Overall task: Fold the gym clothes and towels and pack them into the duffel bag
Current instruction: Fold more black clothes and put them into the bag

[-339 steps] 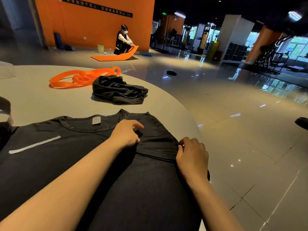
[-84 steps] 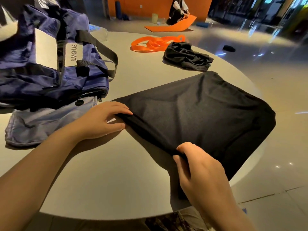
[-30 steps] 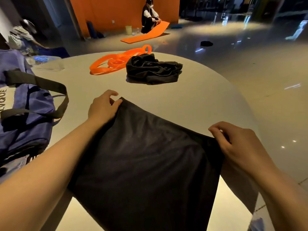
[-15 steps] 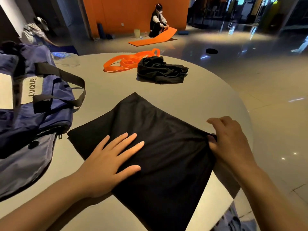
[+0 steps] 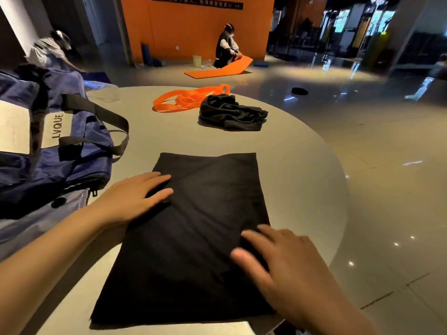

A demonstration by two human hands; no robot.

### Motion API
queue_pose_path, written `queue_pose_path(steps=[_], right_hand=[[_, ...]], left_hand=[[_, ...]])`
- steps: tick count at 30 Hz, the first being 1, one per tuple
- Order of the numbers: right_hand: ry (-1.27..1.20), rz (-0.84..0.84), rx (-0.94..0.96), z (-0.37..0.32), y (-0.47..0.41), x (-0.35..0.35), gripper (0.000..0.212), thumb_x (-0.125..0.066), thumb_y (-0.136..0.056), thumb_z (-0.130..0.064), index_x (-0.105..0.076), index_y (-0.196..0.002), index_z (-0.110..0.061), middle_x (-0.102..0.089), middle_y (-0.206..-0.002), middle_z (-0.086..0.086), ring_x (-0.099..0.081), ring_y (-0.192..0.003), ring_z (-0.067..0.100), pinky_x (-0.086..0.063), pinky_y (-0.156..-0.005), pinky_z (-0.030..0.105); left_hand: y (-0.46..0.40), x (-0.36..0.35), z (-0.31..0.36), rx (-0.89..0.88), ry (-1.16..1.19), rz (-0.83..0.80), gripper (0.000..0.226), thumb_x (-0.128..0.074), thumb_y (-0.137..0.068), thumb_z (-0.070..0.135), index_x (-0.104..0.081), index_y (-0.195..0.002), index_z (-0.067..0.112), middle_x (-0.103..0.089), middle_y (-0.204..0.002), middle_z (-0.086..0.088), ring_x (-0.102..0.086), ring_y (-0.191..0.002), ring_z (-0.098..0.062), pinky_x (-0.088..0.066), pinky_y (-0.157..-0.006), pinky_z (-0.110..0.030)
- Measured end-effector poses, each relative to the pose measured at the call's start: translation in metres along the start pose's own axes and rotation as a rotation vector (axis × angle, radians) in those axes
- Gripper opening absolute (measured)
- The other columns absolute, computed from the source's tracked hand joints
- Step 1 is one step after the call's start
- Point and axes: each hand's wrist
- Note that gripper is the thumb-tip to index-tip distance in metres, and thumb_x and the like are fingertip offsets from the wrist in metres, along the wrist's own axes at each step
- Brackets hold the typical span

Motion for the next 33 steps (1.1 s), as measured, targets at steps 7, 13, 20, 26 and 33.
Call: queue_pose_path(steps=[7,13,20,26,33], right_hand=[[-0.441,0.155,-0.295,0.047,-0.144,0.015,0.04,-0.047,-0.098,-0.032,-0.05,-0.134,-0.015,-0.054,-0.135,0.006,-0.052,-0.119,0.024,-0.043,-0.099,0.036],[-0.493,0.201,-0.428,0.058,-0.214,-0.03,0.025,-0.044,-0.096,-0.028,-0.058,-0.106,-0.01,-0.06,-0.113,0.01,-0.053,-0.105,0.028,-0.042,-0.082,0.033],[-0.471,0.429,-0.307,0.059,-0.215,-0.046,0.017,-0.049,-0.094,-0.016,-0.063,-0.099,-0.008,-0.06,-0.103,0.008,-0.048,-0.094,0.019,-0.033,-0.075,0.026],[-0.578,0.392,-0.18,0.05,-0.212,-0.041,0.014,-0.05,-0.097,-0.018,-0.061,-0.106,-0.016,-0.064,-0.098,0.0,-0.054,-0.086,0.014,-0.041,-0.077,0.026],[-0.484,0.347,-0.263,0.054,-0.22,-0.046,0.021,-0.049,-0.098,-0.026,-0.06,-0.112,-0.016,-0.065,-0.11,0.003,-0.053,-0.089,0.014,-0.04,-0.078,0.029]], left_hand=[[-0.064,0.012,0.002,0.156,0.518,0.26,0.043,-0.055,-0.096,0.029,-0.048,-0.138,0.021,-0.05,-0.14,-0.01,-0.048,-0.126,-0.027,-0.037,-0.101,-0.035],[-0.088,-0.003,-0.01,0.307,0.536,0.366,0.036,-0.052,-0.097,0.033,-0.057,-0.13,0.019,-0.058,-0.132,-0.008,-0.054,-0.119,-0.027,-0.04,-0.1,-0.039],[-0.091,-0.01,-0.016,0.26,0.508,0.407,0.018,-0.053,-0.097,0.028,-0.064,-0.109,0.021,-0.065,-0.112,-0.004,-0.058,-0.102,-0.023,-0.045,-0.089,-0.036],[-0.091,-0.009,-0.021,0.29,0.622,0.521,0.014,-0.049,-0.099,0.019,-0.06,-0.107,0.016,-0.061,-0.105,-0.003,-0.054,-0.095,-0.019,-0.039,-0.082,-0.031],[-0.102,-0.014,-0.025,0.377,0.4,0.548,0.021,-0.05,-0.098,0.016,-0.065,-0.112,0.008,-0.063,-0.115,-0.014,-0.056,-0.106,-0.031,-0.044,-0.088,-0.039]])
Point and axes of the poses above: each hand's wrist, its own y-axis away from the middle knuckle, its own x-axis out of the back of the hand, z = x × y
